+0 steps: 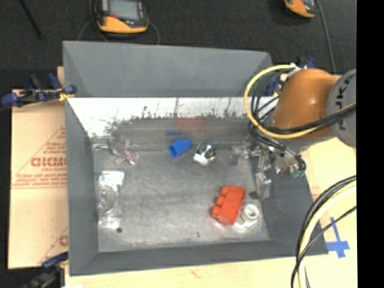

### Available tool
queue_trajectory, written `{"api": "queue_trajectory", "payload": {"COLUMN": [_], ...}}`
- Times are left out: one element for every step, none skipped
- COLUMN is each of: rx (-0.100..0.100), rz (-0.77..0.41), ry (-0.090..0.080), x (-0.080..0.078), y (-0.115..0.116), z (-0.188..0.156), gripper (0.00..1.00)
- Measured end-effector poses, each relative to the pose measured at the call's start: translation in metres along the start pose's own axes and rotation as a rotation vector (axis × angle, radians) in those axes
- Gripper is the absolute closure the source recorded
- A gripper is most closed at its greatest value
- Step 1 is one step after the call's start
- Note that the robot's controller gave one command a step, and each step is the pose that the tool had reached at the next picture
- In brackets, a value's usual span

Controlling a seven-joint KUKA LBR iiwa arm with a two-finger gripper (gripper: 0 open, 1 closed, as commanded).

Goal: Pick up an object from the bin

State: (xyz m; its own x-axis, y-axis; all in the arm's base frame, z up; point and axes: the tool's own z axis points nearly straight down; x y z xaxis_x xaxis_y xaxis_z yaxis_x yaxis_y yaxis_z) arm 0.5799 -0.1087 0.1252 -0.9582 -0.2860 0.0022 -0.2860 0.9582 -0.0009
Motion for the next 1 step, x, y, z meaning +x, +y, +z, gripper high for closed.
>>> {"api": "queue_trajectory", "payload": {"rx": [0.002], "rz": [-0.119], "ry": [-0.003], "x": [0.02], "y": [0.0271], "z": [0.0555], "gripper": [0.0]}}
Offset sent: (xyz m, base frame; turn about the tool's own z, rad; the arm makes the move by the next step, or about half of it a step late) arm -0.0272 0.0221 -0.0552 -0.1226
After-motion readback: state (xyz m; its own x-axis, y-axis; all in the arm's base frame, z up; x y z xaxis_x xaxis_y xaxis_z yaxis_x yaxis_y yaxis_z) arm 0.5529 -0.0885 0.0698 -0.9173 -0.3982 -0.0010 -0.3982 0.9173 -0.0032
